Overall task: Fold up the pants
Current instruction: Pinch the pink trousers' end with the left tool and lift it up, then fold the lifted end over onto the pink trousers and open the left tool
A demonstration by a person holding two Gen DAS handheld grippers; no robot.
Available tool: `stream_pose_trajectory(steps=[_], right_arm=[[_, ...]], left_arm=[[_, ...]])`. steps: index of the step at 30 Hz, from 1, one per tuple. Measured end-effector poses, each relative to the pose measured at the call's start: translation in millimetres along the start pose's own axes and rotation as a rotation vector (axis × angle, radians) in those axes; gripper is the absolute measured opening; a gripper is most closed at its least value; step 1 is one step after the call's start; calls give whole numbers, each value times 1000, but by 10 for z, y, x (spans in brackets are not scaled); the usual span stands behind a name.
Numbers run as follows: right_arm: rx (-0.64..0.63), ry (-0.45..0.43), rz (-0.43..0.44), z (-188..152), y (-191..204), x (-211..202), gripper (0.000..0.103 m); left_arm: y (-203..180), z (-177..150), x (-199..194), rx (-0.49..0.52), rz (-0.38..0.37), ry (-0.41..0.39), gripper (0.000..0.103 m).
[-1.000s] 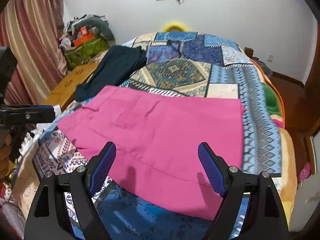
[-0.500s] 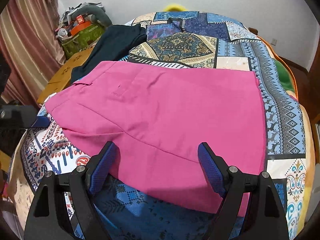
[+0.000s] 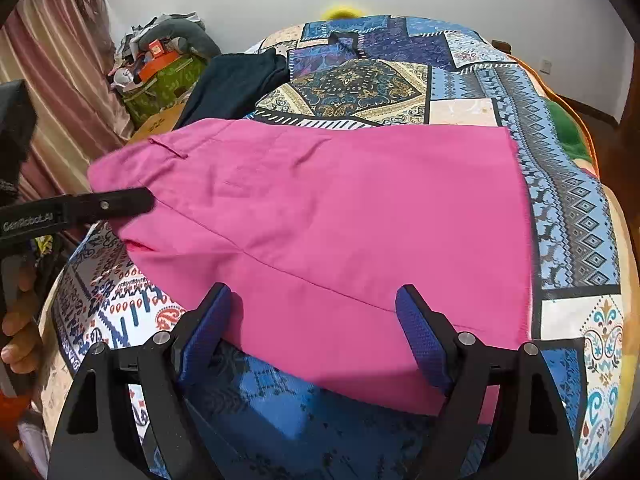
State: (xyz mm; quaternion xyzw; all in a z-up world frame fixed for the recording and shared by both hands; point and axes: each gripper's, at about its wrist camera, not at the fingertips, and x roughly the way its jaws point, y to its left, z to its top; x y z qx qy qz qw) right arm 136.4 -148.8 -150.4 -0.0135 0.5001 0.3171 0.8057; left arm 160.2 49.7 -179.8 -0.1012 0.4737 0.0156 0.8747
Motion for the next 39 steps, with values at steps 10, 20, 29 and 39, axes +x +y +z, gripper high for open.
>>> stream_pose_trajectory(steps=[10, 20, 29, 39], right_arm=[[39, 7, -26, -114, -181, -99, 81], [43, 9, -33, -135, -170, -100, 81], [50, 7, -28, -137, -190, -109, 81], [63, 6, -18, -141, -187, -108, 81]], left_arm=[[13, 41, -436, 198, 283, -216, 18], [-500, 254, -556, 335, 196, -279, 16], [-794, 505, -443, 299, -7, -214, 14], [-979, 611, -91, 235, -246, -30, 14]])
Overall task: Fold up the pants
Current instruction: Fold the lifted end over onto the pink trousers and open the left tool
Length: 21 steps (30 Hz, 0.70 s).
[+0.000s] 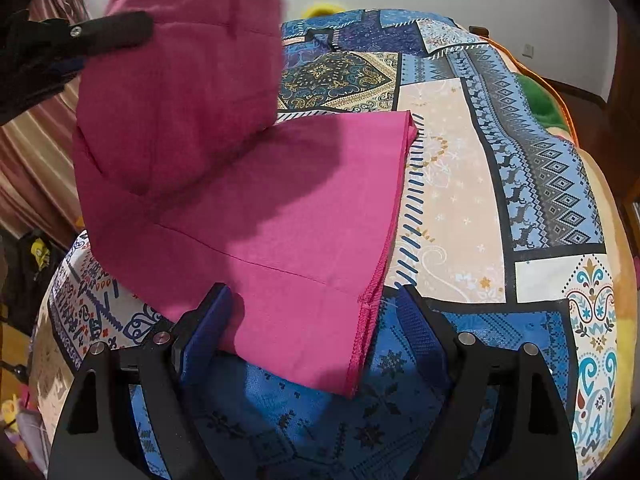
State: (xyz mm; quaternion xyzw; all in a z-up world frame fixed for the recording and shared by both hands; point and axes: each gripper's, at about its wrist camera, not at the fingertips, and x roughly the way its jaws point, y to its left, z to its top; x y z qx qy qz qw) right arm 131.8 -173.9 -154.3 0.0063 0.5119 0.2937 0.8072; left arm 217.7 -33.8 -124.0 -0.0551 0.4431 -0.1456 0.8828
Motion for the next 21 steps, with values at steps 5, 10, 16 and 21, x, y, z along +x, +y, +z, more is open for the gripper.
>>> stream_pose_trajectory(steps=[5, 10, 16, 21], right_arm=[[4, 0, 3, 1, -3, 3, 81], [6, 0, 4, -5, -1, 1, 81], [13, -2, 2, -8, -11, -6, 81], [11, -9, -11, -37, -20, -68, 81]], left_arm=[[-94, -79, 234, 5, -50, 86, 14], [-180, -154, 347, 21, -80, 156, 23], [-175, -156, 244, 25, -66, 156, 37], [-20, -28, 56, 53, 14, 87, 53]])
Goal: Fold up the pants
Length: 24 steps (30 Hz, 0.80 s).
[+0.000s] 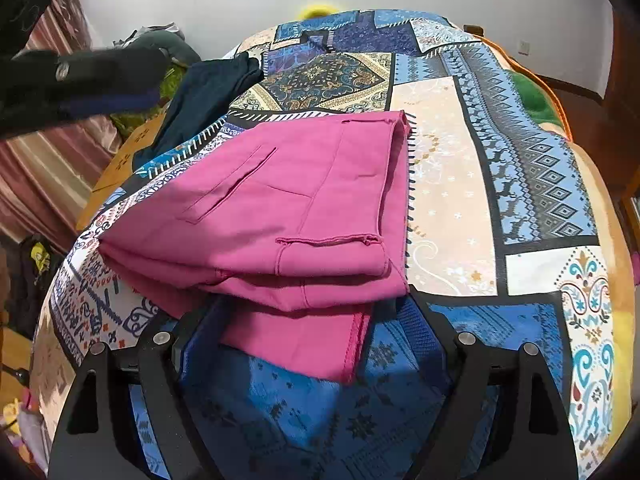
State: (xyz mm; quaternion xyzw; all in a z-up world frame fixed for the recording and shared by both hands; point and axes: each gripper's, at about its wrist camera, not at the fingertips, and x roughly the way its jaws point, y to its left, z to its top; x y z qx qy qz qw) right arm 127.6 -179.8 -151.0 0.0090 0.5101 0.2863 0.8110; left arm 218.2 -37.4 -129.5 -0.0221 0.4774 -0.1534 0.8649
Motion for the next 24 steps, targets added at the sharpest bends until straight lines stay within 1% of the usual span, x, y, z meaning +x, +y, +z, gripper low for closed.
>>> stream_pose_trajectory(steps=[1, 2, 4, 9, 11, 14, 17, 21, 22, 24], right_arm=[[-3, -3, -6, -12, -5, -29, 81], [-6, -7, -11, -19, -5, -49, 81], [-9, -17, -22, -31, -24, -114, 81], [26, -53, -40, -40, -143, -301, 81], [49, -75, -56, -27, -206, -370, 81], [71, -100, -84, -5, -262, -440, 81], [90, -112, -93, 18, -299, -457, 81], [102, -112, -101, 44, -316, -433, 81], [101, -111, -105, 47, -320, -427, 81], [95, -108, -113, 60, -312, -413, 81]], left_arm=[[49, 35, -23, 9, 29, -12, 59], [111, 72, -38, 16, 56, -22, 62], [261, 154, -24, 23, 90, -30, 71], [622, 371, 207, 49, 187, 4, 82], [746, 462, 383, 55, 208, 31, 83], [896, 572, 693, 51, 211, 91, 83], [1016, 646, 1105, 32, 188, 177, 83], [1058, 642, 1578, 29, 195, 272, 83], [1060, 632, 1681, 44, 208, 292, 83], [1048, 579, 1877, 104, 271, 328, 84]])
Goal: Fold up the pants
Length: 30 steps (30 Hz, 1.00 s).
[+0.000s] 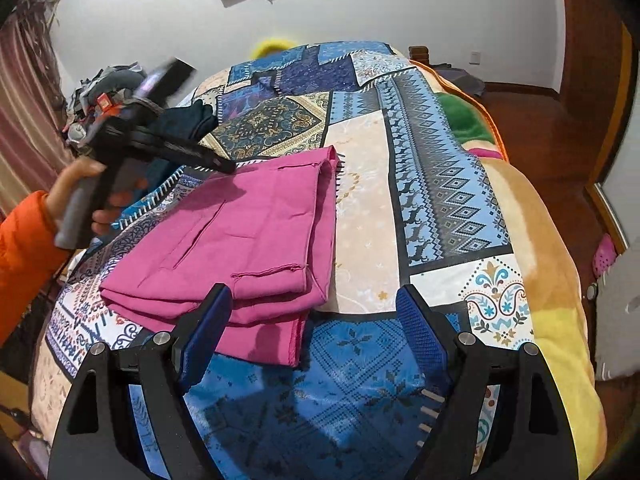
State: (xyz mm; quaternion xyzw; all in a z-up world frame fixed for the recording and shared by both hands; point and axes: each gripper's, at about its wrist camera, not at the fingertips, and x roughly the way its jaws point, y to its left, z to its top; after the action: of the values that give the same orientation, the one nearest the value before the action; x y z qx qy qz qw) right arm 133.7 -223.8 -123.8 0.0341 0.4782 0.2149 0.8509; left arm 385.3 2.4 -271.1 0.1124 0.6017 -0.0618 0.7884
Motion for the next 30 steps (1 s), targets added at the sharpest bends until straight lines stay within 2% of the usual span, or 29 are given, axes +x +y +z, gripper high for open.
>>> stream_pose_trajectory(steps=[2, 4, 11, 19, 25, 28, 30], right_arm=[[-7, 0, -3, 10, 9, 13, 81], [-10, 0, -4, 15, 9, 27, 81], [-6, 4, 0, 16, 16, 39, 81], [-25, -3, 28, 45, 78, 81, 81], [-27, 74, 34, 32, 49, 369, 81], [-31, 107, 16, 54, -7, 496, 74], [-15, 125, 38, 86, -62, 529, 63]], left_arm=[[-77, -35, 145, 82, 79, 18, 90], [-109, -83, 152, 124, 121, 2, 96], [19, -405, -62, 146, 135, 29, 96], [173, -1026, -516, 79, 23, 15, 96], [141, -1360, -702, -29, -121, 6, 96], [88, -1467, -814, -29, -129, -31, 96], [81, -1479, -866, -31, -132, -59, 91]])
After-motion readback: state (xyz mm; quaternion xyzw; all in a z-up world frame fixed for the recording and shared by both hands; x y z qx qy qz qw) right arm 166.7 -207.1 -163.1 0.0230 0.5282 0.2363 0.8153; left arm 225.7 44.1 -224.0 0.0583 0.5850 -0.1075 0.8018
